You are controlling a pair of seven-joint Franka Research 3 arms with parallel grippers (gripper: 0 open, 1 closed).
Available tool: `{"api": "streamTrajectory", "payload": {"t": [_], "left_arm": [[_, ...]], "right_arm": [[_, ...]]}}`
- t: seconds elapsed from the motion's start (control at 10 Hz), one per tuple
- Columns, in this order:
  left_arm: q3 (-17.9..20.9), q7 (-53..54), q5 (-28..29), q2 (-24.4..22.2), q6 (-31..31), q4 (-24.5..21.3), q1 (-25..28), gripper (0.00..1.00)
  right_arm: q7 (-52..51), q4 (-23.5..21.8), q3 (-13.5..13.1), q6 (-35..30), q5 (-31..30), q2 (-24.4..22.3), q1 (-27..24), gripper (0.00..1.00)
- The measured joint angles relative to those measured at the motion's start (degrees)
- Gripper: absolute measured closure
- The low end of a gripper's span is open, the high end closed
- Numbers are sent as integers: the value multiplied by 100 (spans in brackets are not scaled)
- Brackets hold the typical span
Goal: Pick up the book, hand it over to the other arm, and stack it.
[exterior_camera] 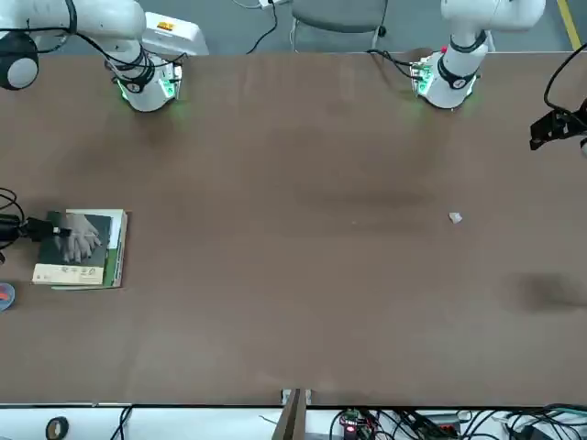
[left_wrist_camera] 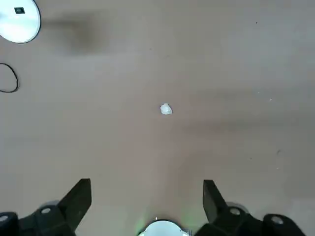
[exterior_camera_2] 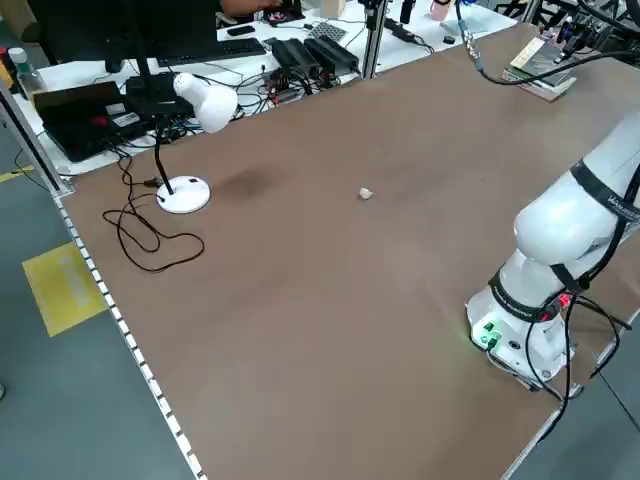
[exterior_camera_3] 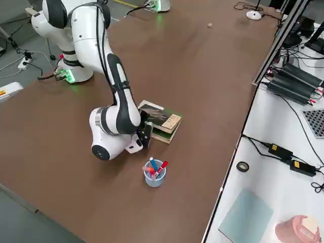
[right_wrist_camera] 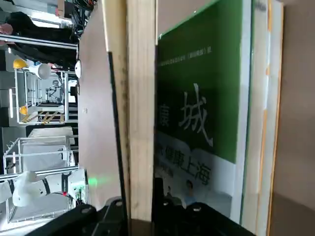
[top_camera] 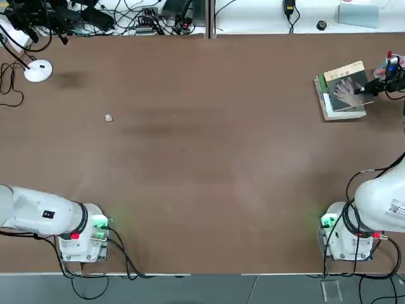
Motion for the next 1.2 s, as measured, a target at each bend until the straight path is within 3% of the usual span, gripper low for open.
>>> {"api": "streamTrajectory", "payload": {"t": [1.2], "left_arm": [[-1,4,0,0,166,61,-1,0]], "right_arm": [[-73,-97,12,129,128,0,47,85]]}}
